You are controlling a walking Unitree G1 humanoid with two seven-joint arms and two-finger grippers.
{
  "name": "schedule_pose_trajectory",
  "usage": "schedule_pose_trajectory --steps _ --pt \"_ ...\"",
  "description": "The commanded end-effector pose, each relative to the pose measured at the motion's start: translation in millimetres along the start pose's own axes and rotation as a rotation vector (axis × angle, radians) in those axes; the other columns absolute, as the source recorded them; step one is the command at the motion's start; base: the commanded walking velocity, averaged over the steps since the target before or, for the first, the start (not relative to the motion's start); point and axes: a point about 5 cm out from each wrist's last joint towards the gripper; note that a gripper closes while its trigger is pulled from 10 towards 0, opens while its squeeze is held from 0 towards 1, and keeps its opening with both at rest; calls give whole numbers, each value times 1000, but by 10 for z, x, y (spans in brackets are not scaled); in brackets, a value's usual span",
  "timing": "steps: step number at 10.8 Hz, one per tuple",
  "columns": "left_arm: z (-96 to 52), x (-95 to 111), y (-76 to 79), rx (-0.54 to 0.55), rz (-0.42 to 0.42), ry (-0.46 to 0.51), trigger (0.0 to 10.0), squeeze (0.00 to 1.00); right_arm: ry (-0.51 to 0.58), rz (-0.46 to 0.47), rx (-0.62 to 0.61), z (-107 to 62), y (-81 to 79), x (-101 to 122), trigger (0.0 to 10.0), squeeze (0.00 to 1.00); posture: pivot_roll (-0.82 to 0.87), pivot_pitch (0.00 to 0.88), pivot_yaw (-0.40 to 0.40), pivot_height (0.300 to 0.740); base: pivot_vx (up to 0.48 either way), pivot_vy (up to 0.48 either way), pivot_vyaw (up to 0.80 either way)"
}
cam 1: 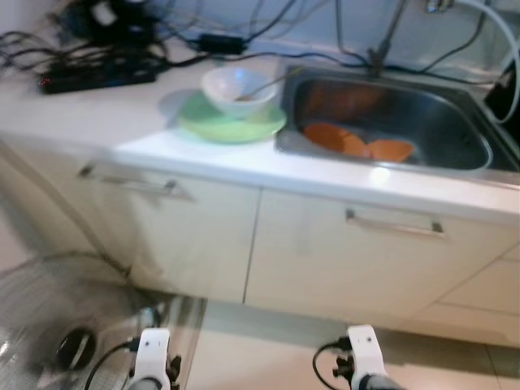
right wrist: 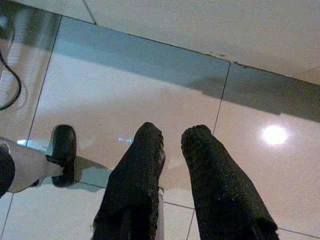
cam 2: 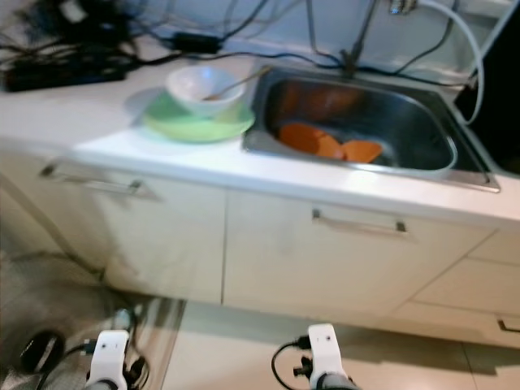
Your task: Kitchen organization
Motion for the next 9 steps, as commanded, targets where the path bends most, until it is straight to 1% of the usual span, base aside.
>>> schedule_pose_trajectory --steps 1,5,7,9 --pt "-5 -26 24 -6 5 -10 10000 0 3 11 -16 -6 43 7 10000 0 215 87 -60 725 424 0 0" --pt "-5 -26 18 -6 9 -10 10000 0 3 16 -17 -5 35 4 10000 0 214 88 -56 725 390 0 0" --pt "-1 8 29 -8 -9 16 10000 0 4 18 -18 -4 38 8 10000 0 216 87 -59 725 0 0 0" --pt "0 13 32 -5 -9 18 10000 0 4 15 -17 -4 41 11 10000 0 215 86 -60 725 0 0 0"
Point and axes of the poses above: a point about 5 cm out from each wrist's last joint towards the gripper, its own z axis pointing out of the wrist towards the gripper, its own x axis along the axis of the wrist's last joint, y = z × x, and after that the axes turned 13 degrees about z, right-handed
